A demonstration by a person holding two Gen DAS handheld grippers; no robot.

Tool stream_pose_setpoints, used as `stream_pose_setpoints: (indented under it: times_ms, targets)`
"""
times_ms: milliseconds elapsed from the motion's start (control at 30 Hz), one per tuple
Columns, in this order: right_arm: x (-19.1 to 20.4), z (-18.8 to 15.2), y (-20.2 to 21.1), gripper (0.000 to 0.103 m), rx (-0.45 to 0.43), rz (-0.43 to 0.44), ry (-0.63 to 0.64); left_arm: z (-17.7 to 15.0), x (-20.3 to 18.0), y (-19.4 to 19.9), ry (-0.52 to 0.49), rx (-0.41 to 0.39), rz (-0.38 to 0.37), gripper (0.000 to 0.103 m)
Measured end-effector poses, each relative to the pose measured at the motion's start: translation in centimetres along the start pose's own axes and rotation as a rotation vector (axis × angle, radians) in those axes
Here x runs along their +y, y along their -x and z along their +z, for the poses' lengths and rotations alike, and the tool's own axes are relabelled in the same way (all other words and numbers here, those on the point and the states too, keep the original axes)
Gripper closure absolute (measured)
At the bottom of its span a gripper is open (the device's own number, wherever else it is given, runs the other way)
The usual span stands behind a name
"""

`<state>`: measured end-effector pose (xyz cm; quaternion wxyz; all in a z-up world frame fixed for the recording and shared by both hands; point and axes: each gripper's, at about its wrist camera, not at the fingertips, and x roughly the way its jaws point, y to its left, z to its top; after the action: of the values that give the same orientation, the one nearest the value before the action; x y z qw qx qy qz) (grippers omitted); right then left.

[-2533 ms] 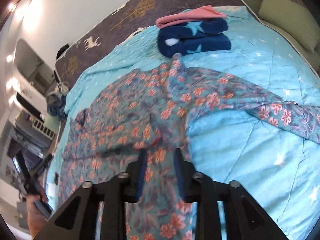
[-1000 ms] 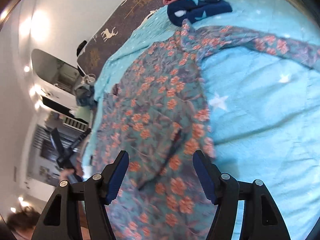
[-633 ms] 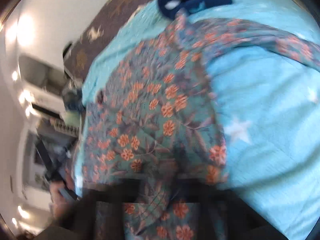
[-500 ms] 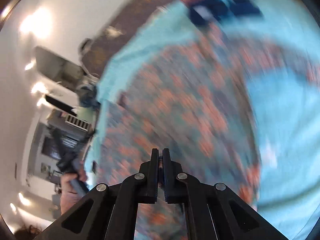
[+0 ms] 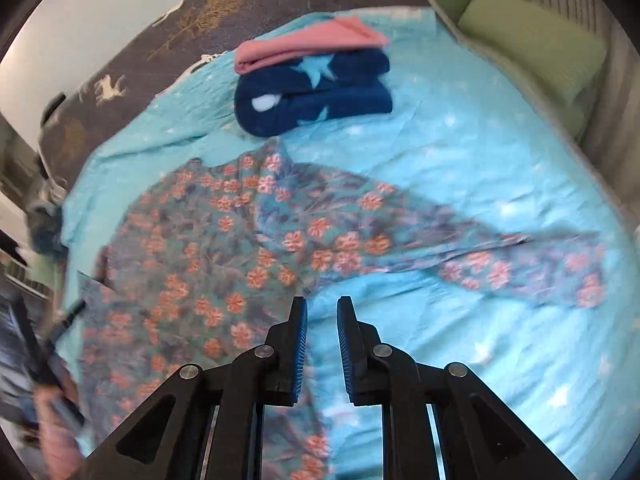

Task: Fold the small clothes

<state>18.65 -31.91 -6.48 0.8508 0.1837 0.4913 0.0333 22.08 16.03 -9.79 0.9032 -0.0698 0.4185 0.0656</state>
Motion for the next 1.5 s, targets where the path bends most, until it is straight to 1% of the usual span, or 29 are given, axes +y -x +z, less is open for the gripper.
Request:
stream_pose_setpoints:
  times_ms: [33, 67, 100, 133, 167, 200, 233, 267, 333, 367, 400, 433, 533, 567, 633, 700, 800, 900, 967, 1000, 1033, 1067, 1100, 1167, 1233, 1300, 1400, 1467, 1500]
  targets:
    - [1.0, 0.5, 0.0, 0.085, -0.006, 0.064, 0.013, -0.5, 0.6, 0.7, 0.020, -0.002, -0.015, 0.022]
    - [2.9, 1.4, 0.0, 0.078, -0.014, 0.135, 0.071, -1.3, 1.3, 1.7, 0.053, -0.002, -0.049, 0.022]
    - [5.3, 2.2, -0.4, 0.071, -0.003, 0.187, 0.149, -2.1, 1.9, 2.7, 0.086, 0.003, -0.096, 0.022]
    - [7.5, 2.9, -0.9, 0.056, 0.018, 0.241, 0.224, -2.6, 2.2, 3.3, 0.107, 0.009, -0.139, 0.022]
    - [10.2, 3.6, -1.8, 0.050, 0.051, 0.310, 0.286, -3.7, 2.4, 4.2, 0.126, 0.027, -0.212, 0.022]
    - [12.8, 4.2, -2.9, 0.046, 0.097, 0.376, 0.327, -4.4, 2.5, 4.7, 0.138, 0.042, -0.265, 0.022]
    - [15.5, 4.9, -4.5, 0.046, 0.153, 0.444, 0.349, -5.1, 2.6, 5.1, 0.153, 0.058, -0.325, 0.022]
    - [18.2, 5.5, -6.5, 0.045, 0.217, 0.512, 0.356, -6.0, 2.6, 5.1, 0.170, 0.091, -0.403, 0.022]
    - [22.9, 6.0, -10.2, 0.042, 0.348, 0.618, 0.357, -6.8, 2.3, 4.2, 0.181, 0.150, -0.483, 0.022]
    - [25.4, 6.2, -12.6, 0.041, 0.406, 0.640, 0.364, -7.1, 2.1, 3.6, 0.177, 0.169, -0.478, 0.022]
    - [26.8, 6.1, -14.4, 0.040, 0.437, 0.636, 0.364, -7.2, 2.0, 3.0, 0.175, 0.178, -0.462, 0.022]
    - [28.7, 6.3, -17.0, 0.040, 0.474, 0.610, 0.361, -7.2, 2.0, 2.4, 0.179, 0.181, -0.454, 0.022]
    - [31.2, 6.0, -22.3, 0.039, 0.549, 0.529, 0.337, -6.6, 2.5, 1.6, 0.217, 0.145, -0.495, 0.022]
    - [31.9, 5.6, -24.1, 0.039, 0.608, 0.535, 0.326, -6.2, 2.6, 1.2, 0.221, 0.138, -0.506, 0.022]
    - [33.1, 5.0, -26.0, 0.038, 0.695, 0.579, 0.325, -5.7, 2.8, 0.5, 0.223, 0.138, -0.503, 0.022]
    - [34.9, 4.4, -27.1, 0.035, 0.747, 0.654, 0.349, -5.5, 3.0, 0.1, 0.237, 0.117, -0.520, 0.022]
    - [38.0, 4.7, -27.3, 0.035, 0.769, 0.767, 0.354, -5.4, 3.9, -0.1, 0.290, 0.062, -0.548, 0.022]
    - [41.5, 5.9, -27.9, 0.034, 0.719, 0.838, 0.316, -5.8, 5.3, -0.1, 0.376, 0.009, -0.574, 0.022]
    - [43.3, 6.7, -28.2, 0.034, 0.673, 0.871, 0.268, -6.4, 5.7, 0.5, 0.394, -0.031, -0.563, 0.023]
    - [43.8, 7.1, -28.5, 0.034, 0.652, 0.873, 0.248, -6.6, 5.6, 0.8, 0.386, -0.048, -0.550, 0.024]
    - [44.6, 7.4, -29.0, 0.034, 0.637, 0.855, 0.232, -7.0, 5.5, 1.2, 0.373, -0.070, -0.531, 0.025]
    - [45.2, 7.5, -29.8, 0.034, 0.637, 0.835, 0.228, -7.6, 5.4, 1.8, 0.366, -0.077, -0.516, 0.025]
    - [44.8, 7.4, -29.4, 0.034, 0.645, 0.809, 0.233, -7.9, 5.1, 2.1, 0.354, -0.077, -0.497, 0.025]
    - [44.7, 7.2, -28.3, 0.034, 0.651, 0.768, 0.302, -8.1, 5.0, 2.2, 0.334, -0.074, -0.488, 0.025]
    - [44.0, 7.1, -25.9, 0.034, 0.615, 0.717, 0.426, -8.3, 5.5, 2.0, 0.353, -0.072, -0.504, 0.025]
    - [42.2, 6.7, -23.9, 0.034, 0.598, 0.669, 0.522, -8.6, 6.1, 1.8, 0.382, -0.074, -0.525, 0.025]
    - [40.8, 5.1, -23.5, 0.034, 0.615, 0.596, 0.612, -9.0, 7.0, 1.9, 0.414, -0.078, -0.545, 0.025]
    - [40.7, 4.0, -24.4, 0.034, 0.635, 0.545, 0.649, -9.0, 6.8, 1.9, 0.411, -0.085, -0.544, 0.025]
    - [40.8, 3.4, -25.0, 0.034, 0.653, 0.537, 0.657, -8.9, 6.5, 1.8, 0.406, -0.089, -0.540, 0.025]
